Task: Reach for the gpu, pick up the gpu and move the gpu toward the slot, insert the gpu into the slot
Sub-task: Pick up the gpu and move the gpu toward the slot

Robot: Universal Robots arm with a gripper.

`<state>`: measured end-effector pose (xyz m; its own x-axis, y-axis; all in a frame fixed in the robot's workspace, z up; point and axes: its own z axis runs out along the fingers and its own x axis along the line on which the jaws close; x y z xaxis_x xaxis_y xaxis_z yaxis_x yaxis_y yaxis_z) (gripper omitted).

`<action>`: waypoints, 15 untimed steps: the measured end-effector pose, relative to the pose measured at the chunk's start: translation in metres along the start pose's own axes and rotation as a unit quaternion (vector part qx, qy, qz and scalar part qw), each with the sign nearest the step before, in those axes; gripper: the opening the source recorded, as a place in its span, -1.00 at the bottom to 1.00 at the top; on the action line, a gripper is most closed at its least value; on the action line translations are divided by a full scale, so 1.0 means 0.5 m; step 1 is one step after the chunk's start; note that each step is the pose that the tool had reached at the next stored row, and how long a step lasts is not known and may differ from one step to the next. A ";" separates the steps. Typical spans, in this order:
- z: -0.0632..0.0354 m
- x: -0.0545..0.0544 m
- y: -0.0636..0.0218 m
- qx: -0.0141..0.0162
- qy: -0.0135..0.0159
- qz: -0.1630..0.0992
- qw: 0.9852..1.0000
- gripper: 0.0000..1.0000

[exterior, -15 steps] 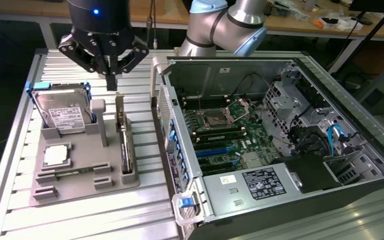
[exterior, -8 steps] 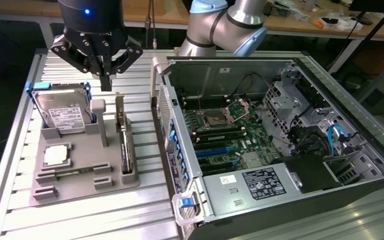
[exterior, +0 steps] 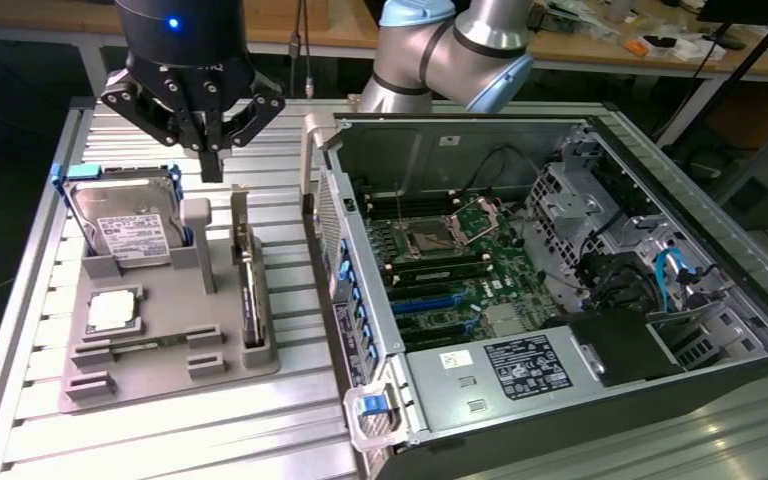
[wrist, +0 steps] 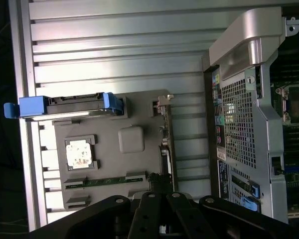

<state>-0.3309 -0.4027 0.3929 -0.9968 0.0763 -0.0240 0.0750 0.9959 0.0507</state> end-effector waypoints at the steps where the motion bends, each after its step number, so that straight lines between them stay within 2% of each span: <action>1: 0.000 0.000 0.000 0.000 0.000 0.000 1.000 -0.79; 6: 0.000 0.000 0.000 0.000 0.000 0.000 1.000 -0.77; 7: 0.000 0.000 0.000 0.000 0.000 0.000 1.000 -0.65; 8: 0.000 0.000 0.000 0.000 0.000 0.000 1.000 -0.65; 9: 0.000 0.000 0.000 0.000 0.000 0.000 1.000 -0.53; 10: 0.000 0.000 0.000 0.000 0.000 0.000 1.000 -0.29; 11: 0.000 0.000 0.000 0.000 0.000 0.000 1.000 -0.29; 14: 0.000 0.000 0.000 0.000 0.000 0.000 1.000 0.07; 15: 0.000 0.000 0.000 0.000 0.000 0.000 1.000 0.07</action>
<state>-0.3309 -0.4027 0.3929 -0.9968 0.0763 -0.0240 0.0750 0.9959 0.0507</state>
